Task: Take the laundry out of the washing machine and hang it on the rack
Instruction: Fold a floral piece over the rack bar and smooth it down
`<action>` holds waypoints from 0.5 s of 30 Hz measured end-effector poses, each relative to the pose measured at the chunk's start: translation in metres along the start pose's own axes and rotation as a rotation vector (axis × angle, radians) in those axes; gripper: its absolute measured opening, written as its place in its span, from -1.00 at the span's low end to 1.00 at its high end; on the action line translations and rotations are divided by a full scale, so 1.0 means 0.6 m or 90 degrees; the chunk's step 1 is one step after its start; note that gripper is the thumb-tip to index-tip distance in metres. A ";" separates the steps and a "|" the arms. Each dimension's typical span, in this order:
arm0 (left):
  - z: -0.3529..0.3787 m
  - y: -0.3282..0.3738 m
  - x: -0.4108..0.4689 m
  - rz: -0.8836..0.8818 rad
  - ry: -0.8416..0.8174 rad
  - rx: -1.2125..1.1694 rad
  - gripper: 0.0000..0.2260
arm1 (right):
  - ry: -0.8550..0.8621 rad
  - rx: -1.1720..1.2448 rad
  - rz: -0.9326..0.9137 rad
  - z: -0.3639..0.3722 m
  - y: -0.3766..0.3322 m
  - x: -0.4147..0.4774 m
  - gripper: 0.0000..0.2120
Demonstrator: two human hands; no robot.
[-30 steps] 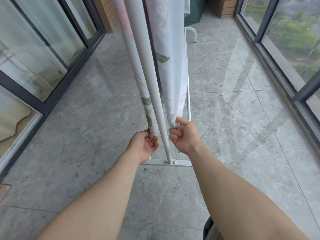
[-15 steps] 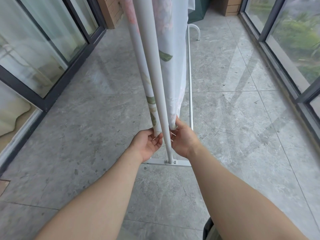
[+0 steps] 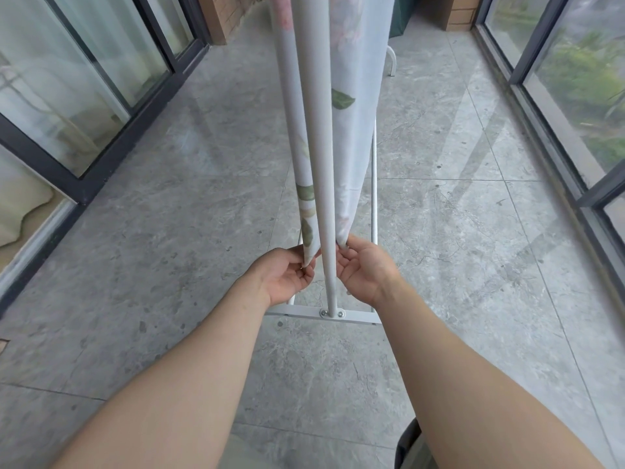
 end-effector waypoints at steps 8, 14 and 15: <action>0.007 -0.002 0.000 0.049 0.017 -0.013 -0.82 | 0.030 -0.095 0.000 0.004 0.010 -0.014 -0.87; 0.015 -0.009 0.001 0.069 0.018 0.012 -0.74 | 0.079 -0.132 -0.006 -0.001 0.019 -0.019 -0.91; 0.016 -0.009 0.001 0.073 0.012 0.019 -0.71 | 0.085 -0.133 -0.002 -0.003 0.021 -0.019 -0.91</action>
Point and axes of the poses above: each hand's wrist, its own x-axis towards the middle knuckle, its own z-axis out of the palm, y = z × x, the point moved 1 cm from there along x, towards the middle knuckle, and after that the axes turned 2 degrees about x, right-handed, at the moved point
